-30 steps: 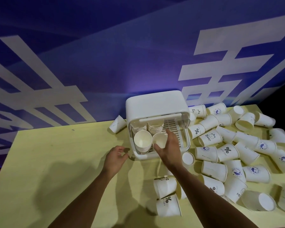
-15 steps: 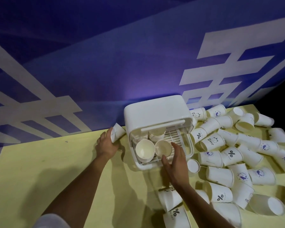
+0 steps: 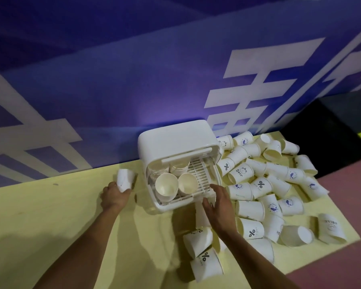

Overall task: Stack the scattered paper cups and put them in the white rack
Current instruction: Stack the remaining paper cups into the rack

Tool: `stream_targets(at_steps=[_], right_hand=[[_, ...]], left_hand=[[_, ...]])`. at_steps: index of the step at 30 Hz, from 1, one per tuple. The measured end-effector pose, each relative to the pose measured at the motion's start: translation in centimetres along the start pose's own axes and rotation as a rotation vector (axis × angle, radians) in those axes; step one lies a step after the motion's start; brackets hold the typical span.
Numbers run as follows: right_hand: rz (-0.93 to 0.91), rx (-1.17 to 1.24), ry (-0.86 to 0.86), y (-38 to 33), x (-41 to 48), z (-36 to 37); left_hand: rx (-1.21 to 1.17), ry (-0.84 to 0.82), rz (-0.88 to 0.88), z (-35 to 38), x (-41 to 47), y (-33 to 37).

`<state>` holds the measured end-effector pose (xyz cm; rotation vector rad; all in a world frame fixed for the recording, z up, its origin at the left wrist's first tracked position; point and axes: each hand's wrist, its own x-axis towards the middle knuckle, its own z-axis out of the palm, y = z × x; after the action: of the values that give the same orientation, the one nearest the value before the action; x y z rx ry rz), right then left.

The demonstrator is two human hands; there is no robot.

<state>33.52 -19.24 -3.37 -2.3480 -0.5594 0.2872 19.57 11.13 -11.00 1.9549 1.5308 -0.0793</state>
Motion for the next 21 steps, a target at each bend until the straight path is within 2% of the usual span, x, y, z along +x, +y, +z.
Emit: stream_targets(at_steps=[8, 14, 21], right_hand=[[0.019, -0.124, -0.004, 0.0, -2.9, -0.6], [0.039, -0.232, -0.031, 0.6, -5.8, -0.4], [-0.042, -0.195, -0.111, 1.1, -5.9, -1.4]], left_hand=[[-0.109, -0.094, -0.087, 1.2, -4.5, -2.7], [-0.248, -0.107, -0.135, 2.0, -7.9, -4.2], [-0.374, -0.091, -0.158, 3.2, -13.2, -4.9]])
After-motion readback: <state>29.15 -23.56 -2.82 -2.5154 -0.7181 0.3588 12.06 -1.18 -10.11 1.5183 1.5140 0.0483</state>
